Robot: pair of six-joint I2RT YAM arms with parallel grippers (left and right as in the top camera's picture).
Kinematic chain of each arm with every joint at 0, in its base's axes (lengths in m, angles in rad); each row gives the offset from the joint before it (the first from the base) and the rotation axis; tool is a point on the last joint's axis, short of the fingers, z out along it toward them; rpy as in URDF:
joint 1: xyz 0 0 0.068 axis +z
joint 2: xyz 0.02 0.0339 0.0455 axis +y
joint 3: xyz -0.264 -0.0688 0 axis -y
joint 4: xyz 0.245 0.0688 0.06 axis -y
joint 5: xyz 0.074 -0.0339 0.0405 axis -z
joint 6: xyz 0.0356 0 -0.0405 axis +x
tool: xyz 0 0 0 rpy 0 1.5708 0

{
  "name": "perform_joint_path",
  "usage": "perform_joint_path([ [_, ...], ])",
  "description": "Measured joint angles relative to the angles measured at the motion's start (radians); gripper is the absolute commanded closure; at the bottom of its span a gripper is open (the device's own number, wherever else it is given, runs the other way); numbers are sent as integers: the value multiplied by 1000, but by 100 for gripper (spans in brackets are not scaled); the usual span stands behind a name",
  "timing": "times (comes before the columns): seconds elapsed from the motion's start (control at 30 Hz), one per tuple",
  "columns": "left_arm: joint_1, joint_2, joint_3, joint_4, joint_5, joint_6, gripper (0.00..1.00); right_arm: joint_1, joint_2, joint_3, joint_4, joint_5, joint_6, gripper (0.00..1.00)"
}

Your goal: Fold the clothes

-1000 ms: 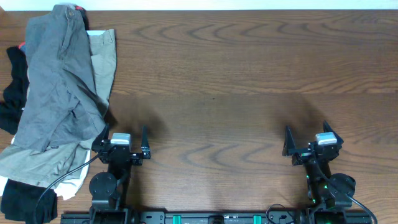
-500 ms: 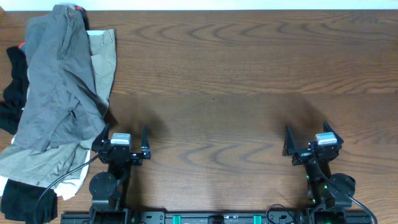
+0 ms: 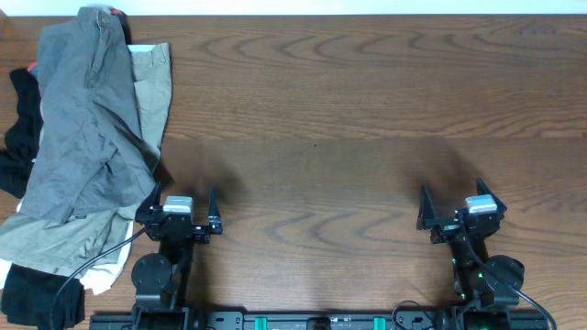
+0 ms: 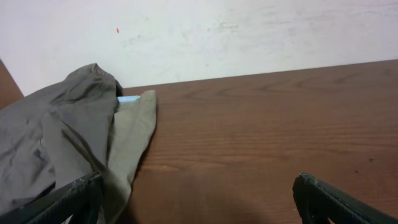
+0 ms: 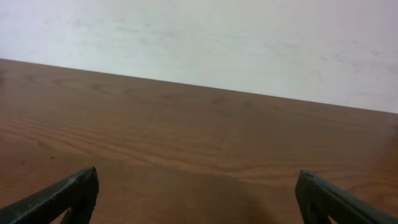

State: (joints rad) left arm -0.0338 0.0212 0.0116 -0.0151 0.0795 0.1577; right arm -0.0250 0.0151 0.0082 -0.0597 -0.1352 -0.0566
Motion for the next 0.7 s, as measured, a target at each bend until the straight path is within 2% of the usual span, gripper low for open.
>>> perform_joint_path([
  [0.7, 0, 0, 0, 3, 0, 0, 2, 0, 0, 0, 1, 31, 0, 1],
])
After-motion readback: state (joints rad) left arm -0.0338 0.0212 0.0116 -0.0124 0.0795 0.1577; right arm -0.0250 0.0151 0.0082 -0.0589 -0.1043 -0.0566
